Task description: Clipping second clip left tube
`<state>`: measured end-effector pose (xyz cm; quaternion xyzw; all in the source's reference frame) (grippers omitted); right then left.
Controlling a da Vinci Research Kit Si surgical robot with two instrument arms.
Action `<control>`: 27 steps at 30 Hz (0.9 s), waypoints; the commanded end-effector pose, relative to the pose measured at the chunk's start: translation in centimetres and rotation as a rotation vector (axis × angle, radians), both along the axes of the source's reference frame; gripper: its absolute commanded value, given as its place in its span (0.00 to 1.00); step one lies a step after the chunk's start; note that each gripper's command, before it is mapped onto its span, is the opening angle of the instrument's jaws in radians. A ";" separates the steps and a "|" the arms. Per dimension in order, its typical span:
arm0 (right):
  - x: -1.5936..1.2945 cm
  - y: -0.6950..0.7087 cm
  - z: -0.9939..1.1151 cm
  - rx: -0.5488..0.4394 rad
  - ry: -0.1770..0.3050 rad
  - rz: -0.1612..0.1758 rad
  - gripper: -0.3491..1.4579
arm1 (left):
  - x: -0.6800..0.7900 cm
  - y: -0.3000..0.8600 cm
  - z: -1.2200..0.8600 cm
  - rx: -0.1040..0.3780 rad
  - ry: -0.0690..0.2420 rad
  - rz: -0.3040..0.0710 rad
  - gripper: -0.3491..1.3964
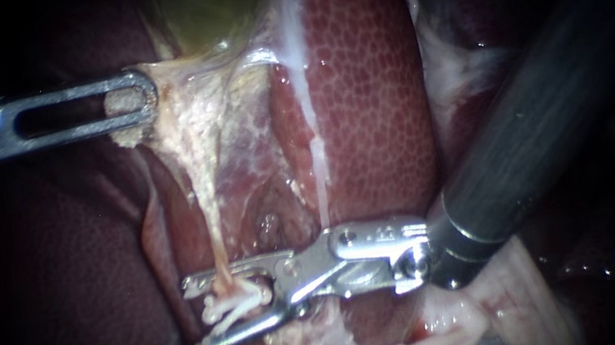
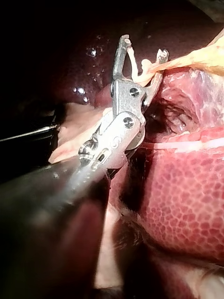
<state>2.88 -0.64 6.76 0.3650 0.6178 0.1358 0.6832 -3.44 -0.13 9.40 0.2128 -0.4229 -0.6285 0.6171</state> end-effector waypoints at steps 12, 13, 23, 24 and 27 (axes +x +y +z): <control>-0.10 0.04 0.07 0.029 -0.005 -0.009 0.00 | 0.00 0.00 0.00 0.000 0.000 0.000 0.00; -0.11 0.04 0.07 0.034 -0.009 -0.011 0.00 | 0.00 0.00 0.00 0.000 0.000 0.000 0.00; -0.14 0.02 0.07 0.041 -0.045 -0.044 0.00 | 0.00 0.00 0.00 0.000 0.000 0.000 0.00; -0.14 0.02 0.07 0.041 -0.045 -0.045 0.00 | 0.00 0.00 0.00 0.000 0.000 0.000 0.00; -0.15 0.02 0.07 0.041 -0.045 -0.045 0.00 | 0.00 0.00 0.00 0.000 0.000 0.000 0.00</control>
